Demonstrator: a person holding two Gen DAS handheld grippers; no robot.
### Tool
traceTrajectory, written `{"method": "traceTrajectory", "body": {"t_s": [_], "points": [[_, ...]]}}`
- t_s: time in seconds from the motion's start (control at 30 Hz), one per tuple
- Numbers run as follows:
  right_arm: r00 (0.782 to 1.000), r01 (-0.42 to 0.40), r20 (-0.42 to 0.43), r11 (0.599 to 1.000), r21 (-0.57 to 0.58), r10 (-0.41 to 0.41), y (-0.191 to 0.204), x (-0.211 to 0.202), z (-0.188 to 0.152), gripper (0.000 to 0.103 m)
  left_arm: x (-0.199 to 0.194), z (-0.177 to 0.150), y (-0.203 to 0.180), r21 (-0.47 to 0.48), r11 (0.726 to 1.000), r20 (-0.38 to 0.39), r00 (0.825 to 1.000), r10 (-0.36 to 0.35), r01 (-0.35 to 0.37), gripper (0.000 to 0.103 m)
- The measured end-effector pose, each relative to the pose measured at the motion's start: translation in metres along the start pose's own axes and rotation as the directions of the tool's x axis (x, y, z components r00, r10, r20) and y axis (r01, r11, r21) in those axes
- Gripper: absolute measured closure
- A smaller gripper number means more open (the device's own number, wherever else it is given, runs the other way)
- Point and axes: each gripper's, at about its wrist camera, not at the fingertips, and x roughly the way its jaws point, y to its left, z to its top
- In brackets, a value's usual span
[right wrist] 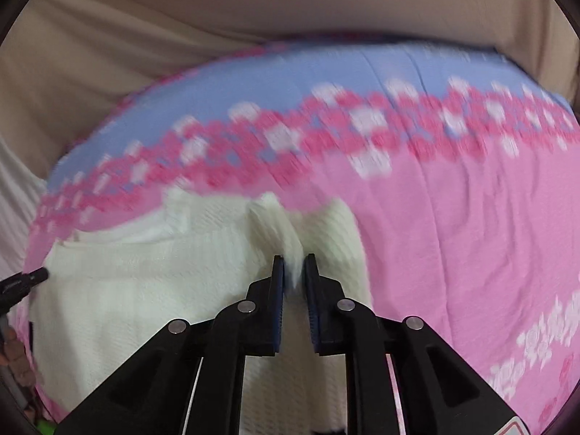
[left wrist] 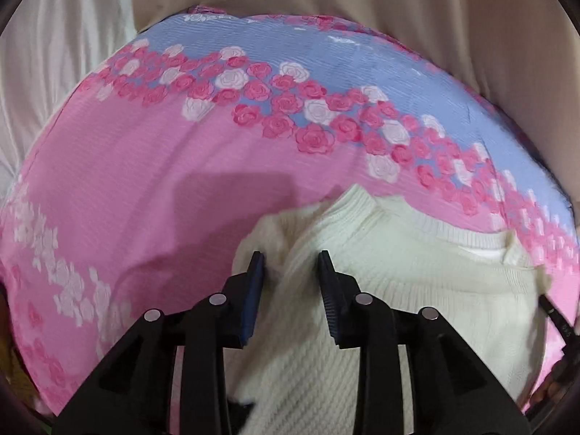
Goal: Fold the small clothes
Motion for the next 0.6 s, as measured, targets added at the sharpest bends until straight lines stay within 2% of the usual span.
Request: {"method": "traceTrajectory", "body": {"t_s": [0.03,0.07,0.1,0.13,0.27,0.37,0.43,0.5,0.57,0.6], "points": [[0.999,-0.014,0.040,1.000,0.003,0.014,-0.003,-0.019,-0.008,0.087,-0.013,-0.006,0.002,-0.003,1.000,0.022,1.000,-0.012,0.012,0.069],[0.998,-0.009,0.056,1.000,0.001,0.009,-0.005,-0.034,-0.016,0.073,-0.029,-0.015,0.006,-0.002,1.000,0.047,0.999,-0.001,0.001,0.066],[0.998,0.001,0.066,1.000,0.004,-0.001,-0.011,-0.051,-0.031,0.053,-0.037,-0.022,0.008,-0.005,1.000,0.059,0.998,-0.002,0.002,0.059],[0.998,0.004,0.068,1.000,0.004,-0.004,-0.014,-0.062,-0.045,0.049,-0.046,-0.031,0.011,-0.006,1.000,0.062,0.998,-0.015,0.015,0.054],[0.999,-0.015,-0.041,1.000,0.018,0.015,-0.032,-0.075,-0.109,0.048,-0.057,-0.080,0.029,-0.025,0.999,0.000,1.000,-0.023,0.023,0.051],[0.992,-0.066,-0.107,0.995,0.068,0.074,-0.040,-0.068,-0.141,0.047,-0.050,-0.122,0.059,-0.174,0.984,-0.077,0.996,-0.055,0.041,0.045],[0.990,-0.081,-0.113,0.994,0.079,0.089,-0.037,-0.060,-0.148,0.041,-0.046,-0.141,0.070,-0.279,0.958,-0.111,0.989,-0.095,0.061,0.045],[0.988,-0.099,-0.106,0.989,0.106,0.110,-0.034,-0.053,-0.148,0.032,-0.043,-0.156,0.081,-0.387,0.917,-0.096,0.984,-0.147,0.099,0.043],[0.987,-0.127,-0.081,0.980,0.153,0.140,-0.033,-0.047,-0.143,0.025,-0.044,-0.159,0.082,-0.418,0.902,-0.061,0.987,-0.151,0.112,0.038],[0.984,-0.153,-0.067,0.970,0.187,0.168,-0.034,-0.044,-0.139,0.024,-0.043,-0.157,0.079,-0.427,0.897,-0.057,0.987,-0.150,0.112,0.033]]}}
